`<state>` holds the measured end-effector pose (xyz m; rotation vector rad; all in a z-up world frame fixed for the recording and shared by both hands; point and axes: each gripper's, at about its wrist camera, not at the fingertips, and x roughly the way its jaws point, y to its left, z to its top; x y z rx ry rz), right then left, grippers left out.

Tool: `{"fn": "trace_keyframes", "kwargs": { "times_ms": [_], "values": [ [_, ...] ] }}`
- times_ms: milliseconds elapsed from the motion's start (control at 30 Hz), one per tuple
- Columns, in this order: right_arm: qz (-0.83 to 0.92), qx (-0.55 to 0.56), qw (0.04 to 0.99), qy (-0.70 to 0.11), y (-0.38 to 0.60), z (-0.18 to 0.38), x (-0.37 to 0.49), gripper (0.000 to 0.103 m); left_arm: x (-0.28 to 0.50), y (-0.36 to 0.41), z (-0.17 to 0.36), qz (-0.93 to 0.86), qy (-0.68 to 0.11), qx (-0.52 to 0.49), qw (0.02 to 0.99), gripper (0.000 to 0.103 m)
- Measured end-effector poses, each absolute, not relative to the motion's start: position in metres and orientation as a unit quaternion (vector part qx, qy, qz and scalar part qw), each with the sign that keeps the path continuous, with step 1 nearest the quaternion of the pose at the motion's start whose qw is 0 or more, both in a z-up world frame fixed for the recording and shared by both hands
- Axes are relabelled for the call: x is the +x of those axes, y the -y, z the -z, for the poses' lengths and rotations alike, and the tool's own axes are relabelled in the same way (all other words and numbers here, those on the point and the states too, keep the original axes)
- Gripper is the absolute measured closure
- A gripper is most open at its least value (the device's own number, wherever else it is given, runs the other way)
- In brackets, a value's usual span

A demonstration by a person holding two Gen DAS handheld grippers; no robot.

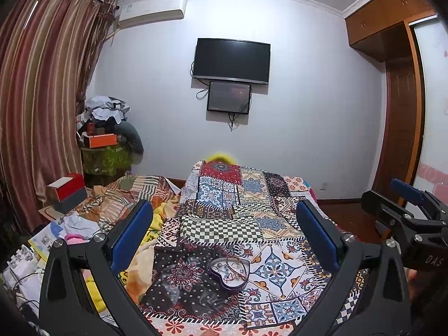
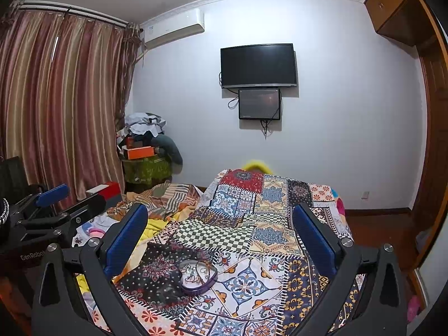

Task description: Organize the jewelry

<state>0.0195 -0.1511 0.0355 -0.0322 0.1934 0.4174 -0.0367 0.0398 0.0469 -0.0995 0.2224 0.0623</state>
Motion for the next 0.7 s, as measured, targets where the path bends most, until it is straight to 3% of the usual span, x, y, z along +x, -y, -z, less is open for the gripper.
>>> {"fn": "trace_keyframes", "kwargs": {
  "times_ms": [700],
  "values": [
    [-0.209, -0.016, 0.973, -0.101, 0.1513, -0.0322, 0.0214, 0.000, -0.0344, -0.0396, -0.0447, -0.025, -0.117, -0.051, 0.991, 0.001]
  ]
}}
